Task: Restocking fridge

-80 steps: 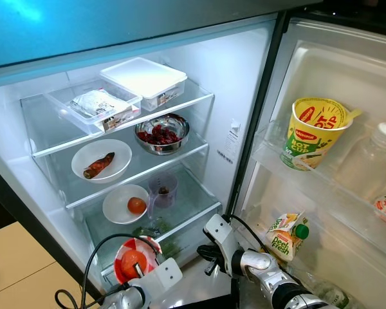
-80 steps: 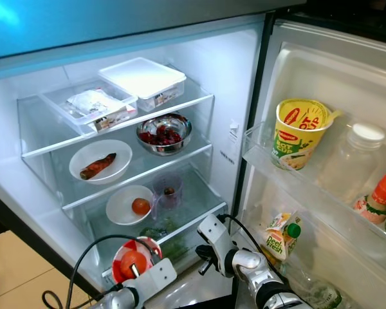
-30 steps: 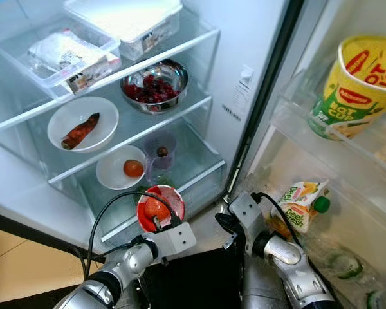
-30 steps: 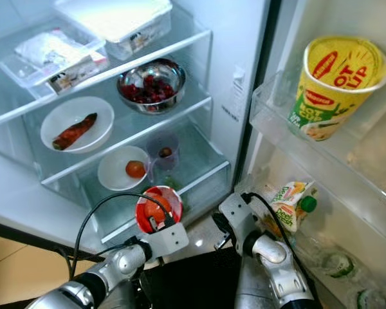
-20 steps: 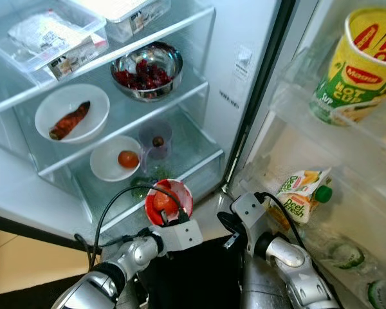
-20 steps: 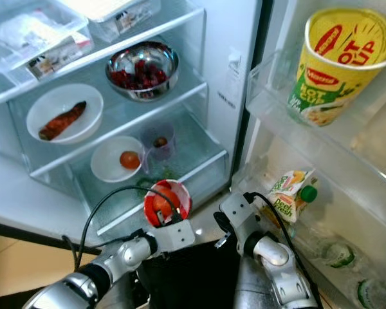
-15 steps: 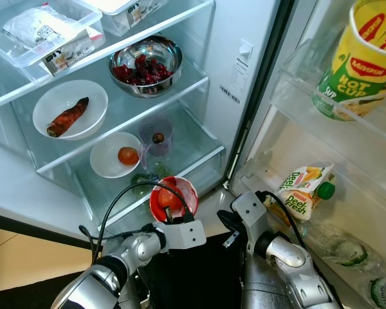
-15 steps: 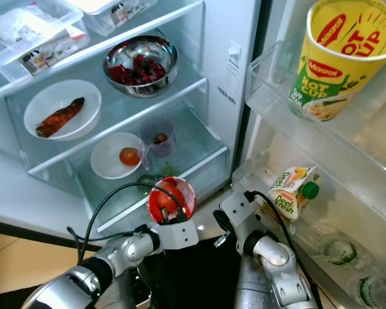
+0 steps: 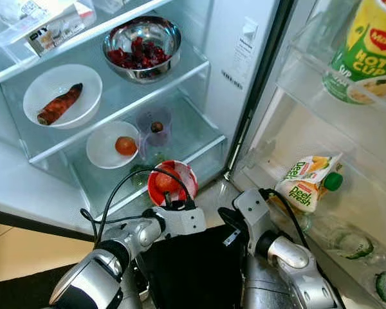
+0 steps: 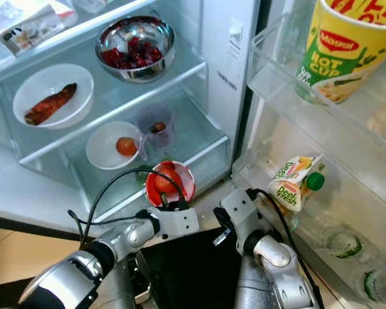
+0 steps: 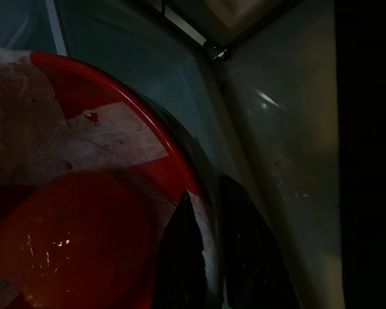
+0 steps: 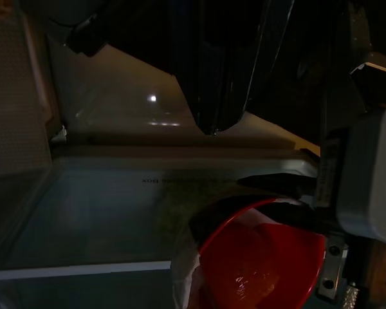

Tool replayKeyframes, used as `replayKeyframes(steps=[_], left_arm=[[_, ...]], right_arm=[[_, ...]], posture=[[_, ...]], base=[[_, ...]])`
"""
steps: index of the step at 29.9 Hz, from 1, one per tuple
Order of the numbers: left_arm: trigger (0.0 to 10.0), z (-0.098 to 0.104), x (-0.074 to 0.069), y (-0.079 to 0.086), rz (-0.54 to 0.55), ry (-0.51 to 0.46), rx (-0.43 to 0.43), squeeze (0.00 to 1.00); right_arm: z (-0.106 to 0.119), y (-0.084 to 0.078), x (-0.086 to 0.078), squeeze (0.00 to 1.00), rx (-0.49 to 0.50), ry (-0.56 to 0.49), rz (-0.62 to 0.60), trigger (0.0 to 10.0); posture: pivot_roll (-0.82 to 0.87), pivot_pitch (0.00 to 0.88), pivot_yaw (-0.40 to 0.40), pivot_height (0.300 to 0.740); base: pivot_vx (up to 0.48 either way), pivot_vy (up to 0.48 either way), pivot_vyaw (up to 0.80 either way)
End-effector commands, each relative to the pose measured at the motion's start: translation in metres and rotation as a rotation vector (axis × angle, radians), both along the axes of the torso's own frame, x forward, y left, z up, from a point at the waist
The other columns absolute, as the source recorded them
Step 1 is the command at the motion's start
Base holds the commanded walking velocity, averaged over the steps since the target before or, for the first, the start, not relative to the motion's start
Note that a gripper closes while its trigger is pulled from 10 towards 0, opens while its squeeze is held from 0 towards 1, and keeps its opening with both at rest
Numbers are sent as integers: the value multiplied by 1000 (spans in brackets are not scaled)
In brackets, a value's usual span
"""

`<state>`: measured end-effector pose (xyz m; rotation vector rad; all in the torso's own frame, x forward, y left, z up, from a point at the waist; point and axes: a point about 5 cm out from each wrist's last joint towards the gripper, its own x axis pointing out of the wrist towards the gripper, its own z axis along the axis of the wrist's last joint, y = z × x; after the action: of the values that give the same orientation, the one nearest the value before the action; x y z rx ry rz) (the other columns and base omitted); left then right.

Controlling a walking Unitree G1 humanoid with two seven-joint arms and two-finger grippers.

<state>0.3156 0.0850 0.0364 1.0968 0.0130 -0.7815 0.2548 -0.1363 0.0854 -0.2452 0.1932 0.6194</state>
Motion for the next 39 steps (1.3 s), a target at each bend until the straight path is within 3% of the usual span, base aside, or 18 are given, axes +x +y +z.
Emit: replayKeyframes(steps=[1,20,39], left_arm=[[10000,-8,-4,10,25,10,31,0],[10000,-3,10,39,234,12,44,0],[10000,22,26,38,245,-83,-47,0]], right_arm=[[-5,4,-7,0,10,33,10,10000],[2,6,-13,0,17,41,0,10000],[5,7,-11,0,13,38,-4,10000]], posture=[[-121,454,106,346],[-127,473,112,346],[-123,461,114,346]], base=[[0,0,0],[0,0,0],[0,0,0]])
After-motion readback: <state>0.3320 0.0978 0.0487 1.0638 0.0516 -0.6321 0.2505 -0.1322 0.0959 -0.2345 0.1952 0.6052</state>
